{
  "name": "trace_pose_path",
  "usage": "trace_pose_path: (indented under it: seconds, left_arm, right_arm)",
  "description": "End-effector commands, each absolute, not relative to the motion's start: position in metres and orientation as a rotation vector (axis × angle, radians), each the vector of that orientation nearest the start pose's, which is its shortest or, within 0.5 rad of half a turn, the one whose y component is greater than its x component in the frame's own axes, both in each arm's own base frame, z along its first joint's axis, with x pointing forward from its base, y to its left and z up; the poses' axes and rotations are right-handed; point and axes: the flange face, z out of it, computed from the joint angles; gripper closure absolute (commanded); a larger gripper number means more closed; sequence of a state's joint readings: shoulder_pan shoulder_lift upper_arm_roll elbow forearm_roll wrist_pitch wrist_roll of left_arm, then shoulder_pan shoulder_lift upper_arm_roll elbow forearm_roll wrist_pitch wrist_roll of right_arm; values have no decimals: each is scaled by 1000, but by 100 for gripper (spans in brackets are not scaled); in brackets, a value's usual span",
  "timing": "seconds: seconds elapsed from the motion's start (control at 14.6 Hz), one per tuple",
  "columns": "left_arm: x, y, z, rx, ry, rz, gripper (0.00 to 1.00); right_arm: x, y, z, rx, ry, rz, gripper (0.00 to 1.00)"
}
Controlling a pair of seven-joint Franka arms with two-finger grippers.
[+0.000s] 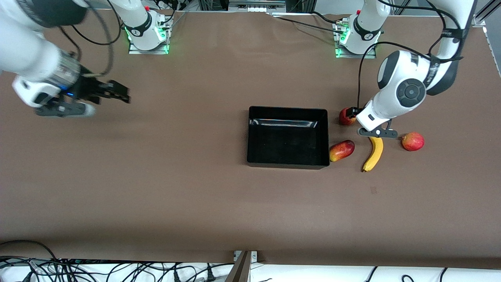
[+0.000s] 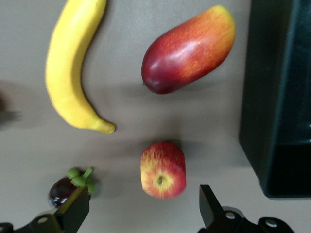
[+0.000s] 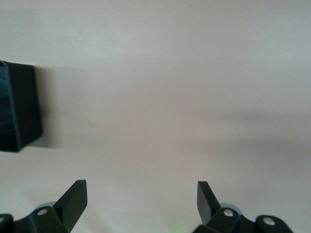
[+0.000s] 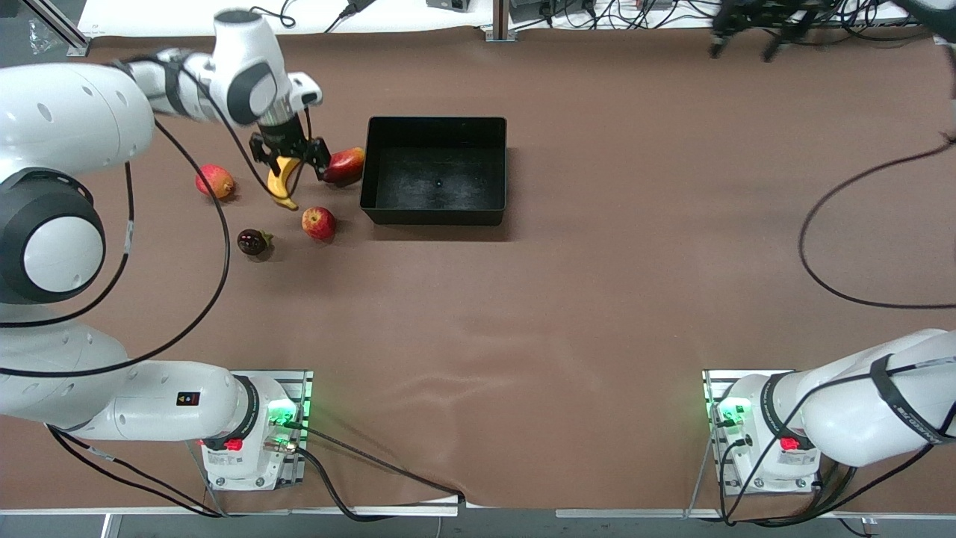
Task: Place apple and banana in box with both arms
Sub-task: 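Lower the left gripper onto the red apple and close it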
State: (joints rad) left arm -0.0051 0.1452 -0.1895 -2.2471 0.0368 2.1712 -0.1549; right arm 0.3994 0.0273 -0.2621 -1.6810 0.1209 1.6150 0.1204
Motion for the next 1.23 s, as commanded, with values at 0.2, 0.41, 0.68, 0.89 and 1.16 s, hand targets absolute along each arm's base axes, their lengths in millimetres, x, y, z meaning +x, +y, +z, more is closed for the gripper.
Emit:
trace_pose_path:
  seconds: [0.2, 0.41, 0.68, 0.89, 1.16]
  left_arm:
    - [461, -94, 222, -3111, -4, 234, 0]
    - [454, -94, 196, -3121, -4, 246, 0]
    - [452, -101, 195, -3117, -11, 260, 65]
    - [461, -100, 216, -3102, -2, 284, 75]
    - [507, -108, 305, -3046, -8, 415, 75]
  right_arm:
    - [541, 46, 559, -3093, -104, 159, 0]
    - [546, 42, 561, -3113, -101, 143, 0]
    - [551, 41, 566, -3113, -99, 123, 0]
    - [557, 42, 573, -3112, -102, 107, 0]
    - [560, 44, 583, -3123, -111, 68, 0]
